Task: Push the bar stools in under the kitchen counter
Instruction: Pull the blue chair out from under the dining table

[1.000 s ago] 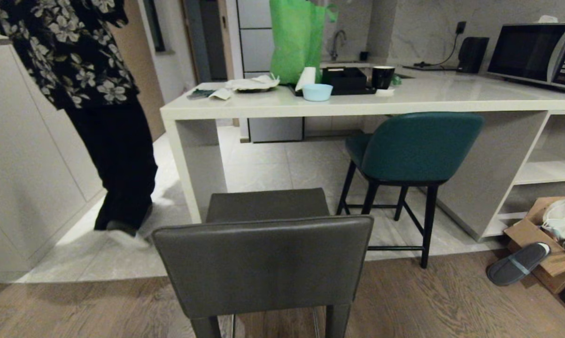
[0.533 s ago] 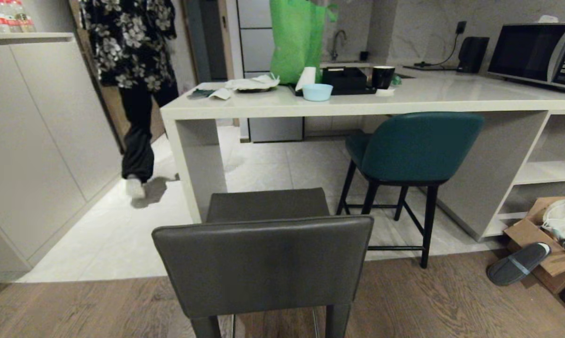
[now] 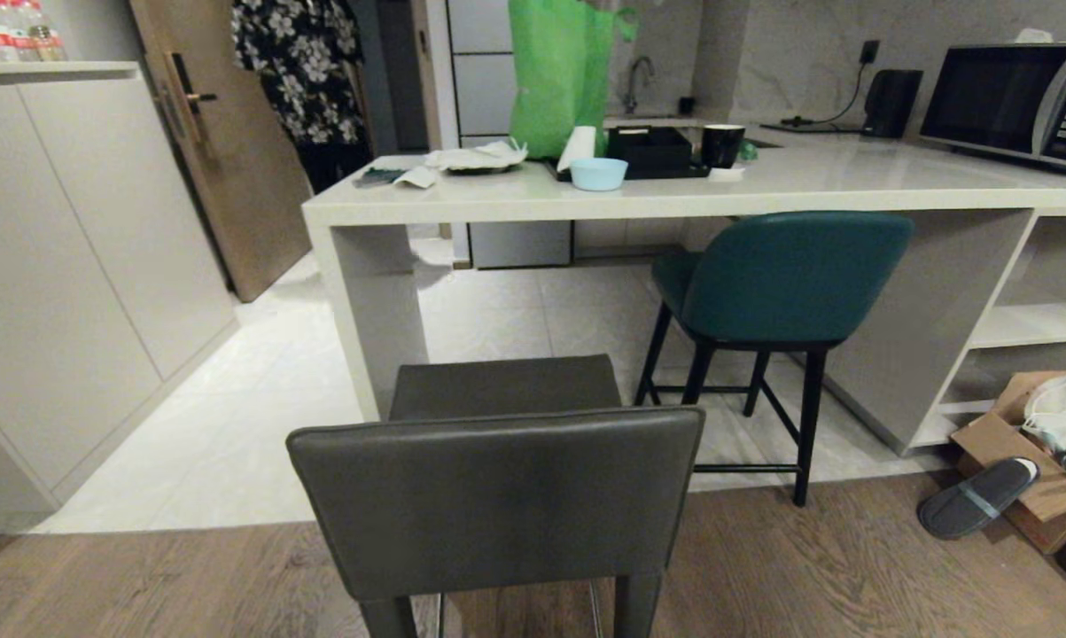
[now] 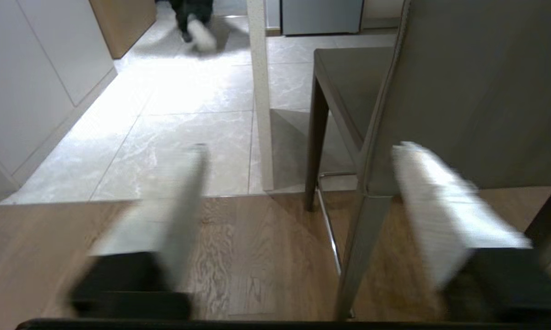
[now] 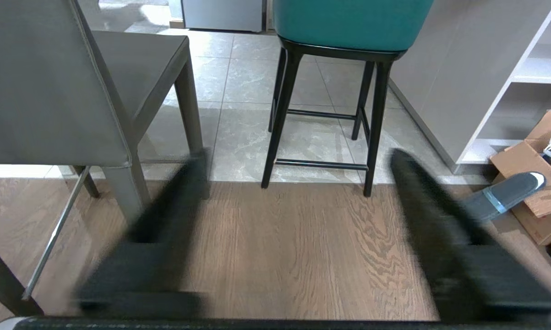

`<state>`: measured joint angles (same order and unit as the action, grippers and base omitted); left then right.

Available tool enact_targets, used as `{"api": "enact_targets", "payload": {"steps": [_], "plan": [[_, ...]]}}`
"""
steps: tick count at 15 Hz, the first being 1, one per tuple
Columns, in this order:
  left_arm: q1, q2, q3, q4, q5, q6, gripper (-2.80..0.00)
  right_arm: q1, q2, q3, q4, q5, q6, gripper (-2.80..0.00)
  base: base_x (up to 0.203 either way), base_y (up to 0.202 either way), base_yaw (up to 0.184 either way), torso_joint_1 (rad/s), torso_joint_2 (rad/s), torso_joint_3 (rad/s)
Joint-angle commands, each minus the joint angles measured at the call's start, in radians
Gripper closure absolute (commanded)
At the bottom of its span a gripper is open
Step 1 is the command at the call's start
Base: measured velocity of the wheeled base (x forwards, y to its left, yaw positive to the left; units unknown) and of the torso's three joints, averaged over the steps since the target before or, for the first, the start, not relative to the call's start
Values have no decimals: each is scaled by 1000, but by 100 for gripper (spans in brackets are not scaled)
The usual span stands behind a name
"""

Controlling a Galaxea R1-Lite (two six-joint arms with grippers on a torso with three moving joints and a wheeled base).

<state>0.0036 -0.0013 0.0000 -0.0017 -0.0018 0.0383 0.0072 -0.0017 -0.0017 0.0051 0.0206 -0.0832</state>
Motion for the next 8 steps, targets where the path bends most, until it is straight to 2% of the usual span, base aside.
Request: {"api": "enact_targets", "payload": {"steps": [1, 8], "plan": [[-1, 1, 3, 0, 0, -1, 0, 0, 2, 0, -1, -2, 2, 0, 0, 0, 0, 0, 0, 0], [-1, 1, 3, -1, -3, 2, 0, 0, 2, 0, -1, -1, -1, 0, 0, 0, 0, 0, 0, 0]]}}
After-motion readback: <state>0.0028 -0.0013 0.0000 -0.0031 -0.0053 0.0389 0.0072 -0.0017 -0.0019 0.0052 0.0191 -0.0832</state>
